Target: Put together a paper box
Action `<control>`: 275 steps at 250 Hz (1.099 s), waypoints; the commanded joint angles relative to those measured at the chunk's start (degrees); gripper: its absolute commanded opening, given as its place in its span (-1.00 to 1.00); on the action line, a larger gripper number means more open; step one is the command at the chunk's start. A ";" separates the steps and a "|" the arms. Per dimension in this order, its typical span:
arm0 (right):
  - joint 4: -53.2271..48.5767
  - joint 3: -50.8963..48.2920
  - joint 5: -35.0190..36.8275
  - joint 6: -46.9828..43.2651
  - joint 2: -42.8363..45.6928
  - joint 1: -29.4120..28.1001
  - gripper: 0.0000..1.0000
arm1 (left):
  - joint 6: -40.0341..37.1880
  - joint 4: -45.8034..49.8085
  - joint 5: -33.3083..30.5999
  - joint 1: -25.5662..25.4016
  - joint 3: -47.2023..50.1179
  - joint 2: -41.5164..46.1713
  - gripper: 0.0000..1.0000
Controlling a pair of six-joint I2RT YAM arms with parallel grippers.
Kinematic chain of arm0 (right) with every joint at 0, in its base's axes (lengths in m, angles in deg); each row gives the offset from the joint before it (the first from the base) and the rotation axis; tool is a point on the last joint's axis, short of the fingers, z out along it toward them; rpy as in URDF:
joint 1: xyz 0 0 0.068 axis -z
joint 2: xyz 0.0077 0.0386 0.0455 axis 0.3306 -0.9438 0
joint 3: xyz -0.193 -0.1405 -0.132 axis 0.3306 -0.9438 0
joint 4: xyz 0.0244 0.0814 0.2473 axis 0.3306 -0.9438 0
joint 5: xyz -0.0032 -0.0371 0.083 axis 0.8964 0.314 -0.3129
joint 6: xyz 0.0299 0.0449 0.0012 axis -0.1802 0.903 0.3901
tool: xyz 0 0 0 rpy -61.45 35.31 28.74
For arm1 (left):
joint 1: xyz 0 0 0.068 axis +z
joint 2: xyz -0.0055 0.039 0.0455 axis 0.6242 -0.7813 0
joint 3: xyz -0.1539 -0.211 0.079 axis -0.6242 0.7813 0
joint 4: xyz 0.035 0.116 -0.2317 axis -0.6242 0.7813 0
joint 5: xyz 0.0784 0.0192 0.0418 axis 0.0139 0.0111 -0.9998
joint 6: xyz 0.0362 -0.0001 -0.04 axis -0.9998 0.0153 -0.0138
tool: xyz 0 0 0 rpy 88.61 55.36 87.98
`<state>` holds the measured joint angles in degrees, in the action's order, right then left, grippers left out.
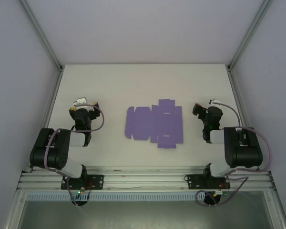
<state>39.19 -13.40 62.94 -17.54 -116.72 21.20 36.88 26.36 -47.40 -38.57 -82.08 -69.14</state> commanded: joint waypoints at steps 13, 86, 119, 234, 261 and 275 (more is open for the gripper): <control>0.98 1.16 1.48 0.49 0.85 -0.04 0.99 | -0.97 -2.35 0.27 0.38 0.60 -0.11 1.00; 0.98 1.12 1.48 0.46 0.85 -0.05 0.99 | -0.97 -2.26 0.33 0.38 0.63 -0.08 1.00; 0.98 1.15 1.40 0.61 0.87 -0.05 0.99 | -0.97 -2.28 0.32 0.38 0.59 -0.12 0.99; 1.15 0.97 1.50 0.52 0.94 -0.02 0.99 | -0.96 -2.30 0.26 0.38 0.64 -0.12 1.00; -1.19 2.16 2.60 0.82 2.07 -0.05 0.99 | -1.20 -0.65 -0.73 0.38 -0.25 1.60 1.00; -6.13 3.77 2.13 0.59 4.61 -0.03 0.99 | -0.58 9.64 -1.21 0.38 -3.14 6.62 1.00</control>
<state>38.19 -13.11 63.42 -17.51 -116.32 21.20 36.88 27.10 -47.42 -38.57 -82.14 -68.64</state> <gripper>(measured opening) 0.997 0.998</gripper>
